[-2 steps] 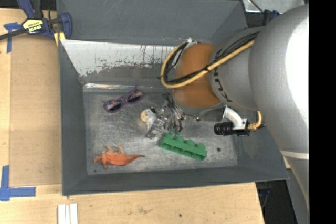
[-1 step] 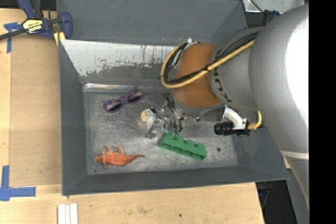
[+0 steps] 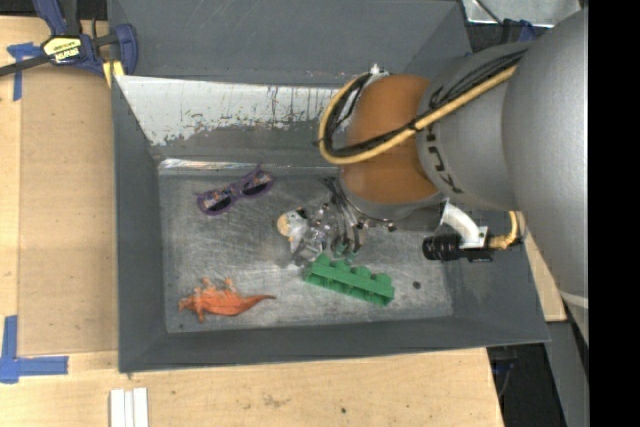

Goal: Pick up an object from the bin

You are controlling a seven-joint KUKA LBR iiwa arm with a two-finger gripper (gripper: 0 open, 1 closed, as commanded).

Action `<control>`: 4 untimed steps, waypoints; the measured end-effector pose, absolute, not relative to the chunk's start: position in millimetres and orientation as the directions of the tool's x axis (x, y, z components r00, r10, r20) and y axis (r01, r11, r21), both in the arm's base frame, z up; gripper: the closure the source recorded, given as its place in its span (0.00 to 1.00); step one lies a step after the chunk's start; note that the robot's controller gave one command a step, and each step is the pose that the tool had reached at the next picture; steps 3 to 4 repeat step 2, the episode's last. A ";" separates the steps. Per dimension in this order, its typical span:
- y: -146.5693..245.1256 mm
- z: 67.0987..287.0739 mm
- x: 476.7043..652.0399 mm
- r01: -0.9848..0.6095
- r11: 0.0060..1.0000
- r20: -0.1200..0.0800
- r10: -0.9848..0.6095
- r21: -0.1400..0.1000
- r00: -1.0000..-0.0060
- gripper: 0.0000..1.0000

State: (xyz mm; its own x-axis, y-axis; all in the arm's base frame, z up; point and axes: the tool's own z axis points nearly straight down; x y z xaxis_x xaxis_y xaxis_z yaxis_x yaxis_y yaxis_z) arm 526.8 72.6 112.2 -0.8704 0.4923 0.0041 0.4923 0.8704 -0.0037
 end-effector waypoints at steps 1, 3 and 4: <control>71.7 161.2 528.6 0.494 0.869 -0.004 0.494 0.003 -0.869 1.00; 84.4 209.1 520.6 0.499 0.867 0.003 0.499 -0.004 -0.867 1.00; 84.4 209.1 520.6 0.499 0.867 0.003 0.499 -0.004 -0.867 1.00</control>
Offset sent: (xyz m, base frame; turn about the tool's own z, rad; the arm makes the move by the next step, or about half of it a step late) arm -0.0094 0.0214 0.1260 0.0100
